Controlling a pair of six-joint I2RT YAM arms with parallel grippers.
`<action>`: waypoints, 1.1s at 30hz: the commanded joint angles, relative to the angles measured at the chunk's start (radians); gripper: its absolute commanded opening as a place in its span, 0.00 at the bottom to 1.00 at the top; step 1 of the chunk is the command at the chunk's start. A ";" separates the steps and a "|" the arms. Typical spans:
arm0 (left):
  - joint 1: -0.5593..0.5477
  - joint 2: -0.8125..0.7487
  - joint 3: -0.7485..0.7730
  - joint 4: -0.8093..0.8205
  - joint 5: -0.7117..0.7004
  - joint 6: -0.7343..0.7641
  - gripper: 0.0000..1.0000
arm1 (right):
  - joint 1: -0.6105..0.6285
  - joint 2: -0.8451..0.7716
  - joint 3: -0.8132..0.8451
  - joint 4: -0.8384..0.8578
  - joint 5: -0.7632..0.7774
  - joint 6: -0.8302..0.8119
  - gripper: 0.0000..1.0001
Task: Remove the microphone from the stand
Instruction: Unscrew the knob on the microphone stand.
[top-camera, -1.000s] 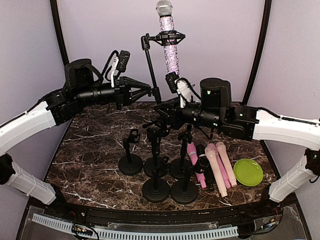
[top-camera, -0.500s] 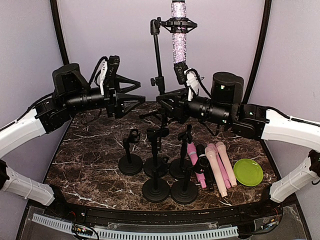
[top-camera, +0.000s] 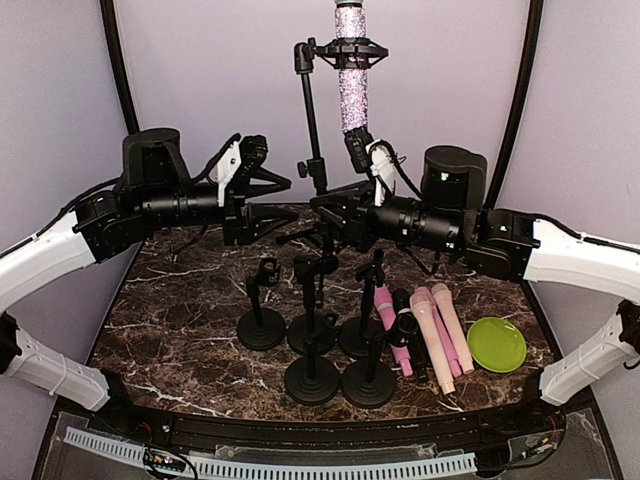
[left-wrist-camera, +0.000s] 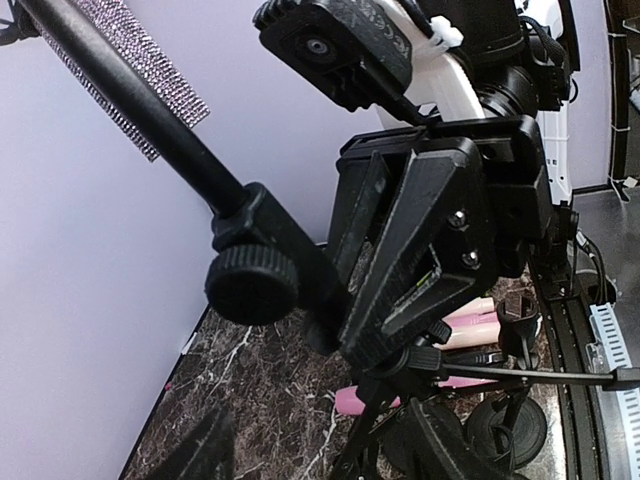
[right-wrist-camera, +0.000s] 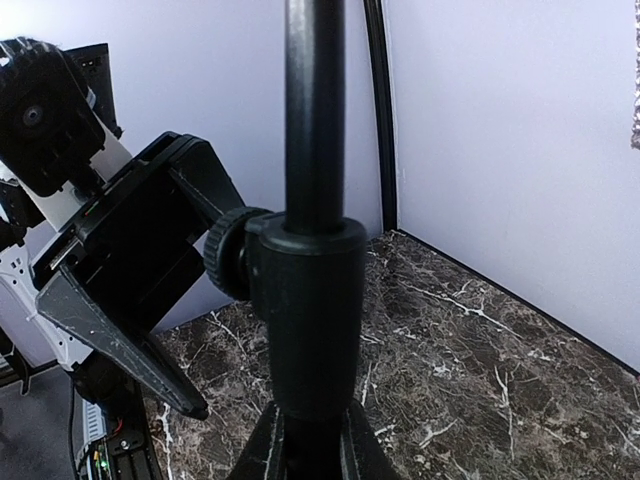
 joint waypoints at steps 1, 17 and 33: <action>-0.012 0.011 0.042 -0.020 -0.002 0.043 0.56 | 0.015 -0.008 0.049 0.146 -0.011 -0.015 0.00; -0.016 -0.010 0.048 0.115 -0.001 -0.057 0.42 | 0.019 0.019 0.069 0.136 -0.016 -0.016 0.00; -0.016 0.001 0.049 0.105 -0.035 -0.144 0.13 | 0.023 0.022 0.068 0.130 0.004 -0.029 0.00</action>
